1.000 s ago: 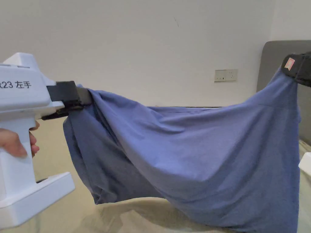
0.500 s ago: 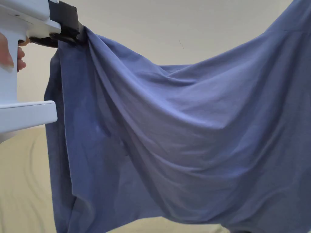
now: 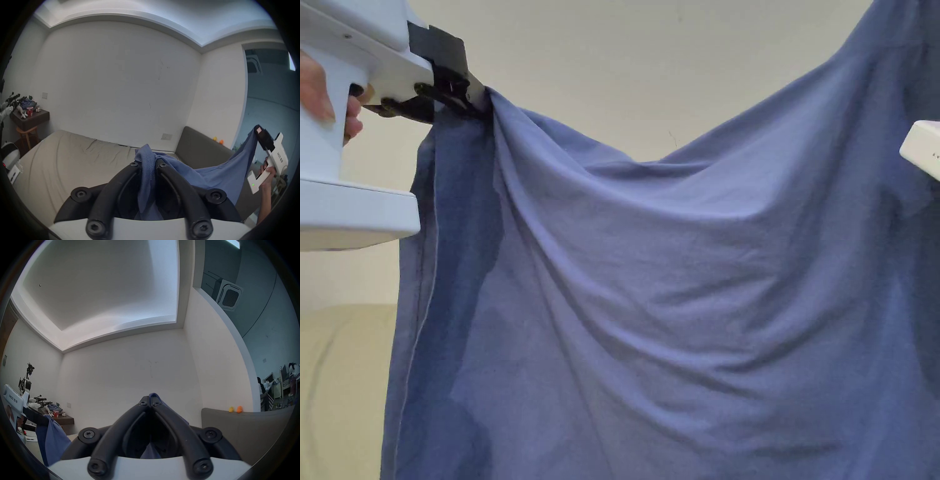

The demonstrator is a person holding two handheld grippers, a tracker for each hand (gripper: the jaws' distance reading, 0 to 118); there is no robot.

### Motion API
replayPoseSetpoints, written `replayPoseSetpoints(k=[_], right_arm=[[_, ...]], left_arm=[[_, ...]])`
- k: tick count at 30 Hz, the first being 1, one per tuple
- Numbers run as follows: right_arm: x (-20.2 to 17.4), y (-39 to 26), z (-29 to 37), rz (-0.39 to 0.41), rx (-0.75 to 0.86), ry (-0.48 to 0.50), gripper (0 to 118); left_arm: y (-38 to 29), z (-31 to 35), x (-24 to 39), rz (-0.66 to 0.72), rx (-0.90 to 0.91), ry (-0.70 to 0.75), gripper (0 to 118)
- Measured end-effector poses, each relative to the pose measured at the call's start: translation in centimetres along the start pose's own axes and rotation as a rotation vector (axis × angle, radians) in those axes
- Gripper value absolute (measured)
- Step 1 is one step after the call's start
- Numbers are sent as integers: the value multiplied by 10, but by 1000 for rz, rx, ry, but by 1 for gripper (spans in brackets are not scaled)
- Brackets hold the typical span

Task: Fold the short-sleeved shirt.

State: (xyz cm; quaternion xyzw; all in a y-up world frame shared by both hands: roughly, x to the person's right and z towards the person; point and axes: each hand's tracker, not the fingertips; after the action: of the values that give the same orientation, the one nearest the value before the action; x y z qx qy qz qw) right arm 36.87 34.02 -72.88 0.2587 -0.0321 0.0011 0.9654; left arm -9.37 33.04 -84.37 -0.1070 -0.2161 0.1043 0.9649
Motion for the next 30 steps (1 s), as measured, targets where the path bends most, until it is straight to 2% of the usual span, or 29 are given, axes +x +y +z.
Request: replayPoseSetpoints(k=[1, 2, 3, 6, 7, 8, 9, 10, 12, 13, 14, 15, 16, 17, 18, 19, 20, 21, 22, 23, 24, 26, 27, 28, 30], right_arm=[[1, -6, -11, -6, 6, 2, 0], [0, -8, -20, 54, 44, 6, 0], [1, -16, -28, 25, 38, 4, 0], [4, -33, -35, 6, 53, 12, 0], [5, -38, -34, 33, 78, 37, 0], [7, -43, -32, 0, 69, 31, 0], [9, -49, -29, -3, 54, 32, 0], [9, -53, -26, 32, 65, 37, 0], [14, -61, -19, -42, 21, 35, 0], [15, -62, -14, -29, 21, 49, 0], [17, -70, -7, -106, -26, 41, 0], [14, -72, 3, -63, 2, 34, 0], [11, -74, 11, -34, -43, 56, 0], [13, -82, 21, -143, -68, 29, 0], [7, -85, 33, -44, -137, 56, 0], [4, -89, 49, -21, -89, 72, 0], [-2, -95, 65, -17, -132, 42, 0], [-6, -99, 84, 22, -129, 65, 0], [-7, -107, 100, -13, -172, 60, 0], [-10, -113, 119, 0, -211, 75, 0], [-12, -114, 142, -49, -204, 83, 0], [-16, -124, 184, -31, -204, 83, 0], [-21, -133, 208, 9, -299, 82, 0], [-27, -134, 230, 42, -258, 76, 0], [-33, -144, 273, 67, -339, 72, 0]], left_arm=[[3, -10, -2, 3, 5, -13, 11], [5, -21, -3, 8, 11, -13, 11], [6, -29, -2, 2, 15, -9, 11], [-2, -50, -7, -26, 20, -7, 11], [-9, -52, -7, -28, 14, -14, 11], [-14, -55, -9, -26, 5, -13, 11], [-20, -59, -13, -39, -3, -15, 11], [-26, -61, -15, -41, -23, -12, 11], [-38, -60, -19, -69, -42, 9, 11], [-44, -58, -20, -65, -46, 9, 11], [-50, -55, -24, -59, -56, 10, 11], [-59, -50, -26, -41, -51, -15, 11], [-67, -46, -27, -22, -66, -15, 11], [-77, -40, -27, -24, -69, -10, 11], [-89, -33, -28, -34, -71, -23, 11], [-101, -24, -29, -26, -88, -21, 11], [-116, -15, -31, -22, -85, -24, 11], [-131, -5, -34, -25, -97, -50, 11], [-144, 4, -36, 23, -108, -45, 11], [-149, 6, -46, 20, -107, -52, 11], [-164, 18, -48, 20, -109, -50, 11], [-193, 43, -50, 32, -126, -35, 11], [-213, 61, -49, 36, -127, -42, 11], [-228, 75, -51, 56, -142, -47, 11], [-259, 102, -54, 90, -158, -38, 11]])
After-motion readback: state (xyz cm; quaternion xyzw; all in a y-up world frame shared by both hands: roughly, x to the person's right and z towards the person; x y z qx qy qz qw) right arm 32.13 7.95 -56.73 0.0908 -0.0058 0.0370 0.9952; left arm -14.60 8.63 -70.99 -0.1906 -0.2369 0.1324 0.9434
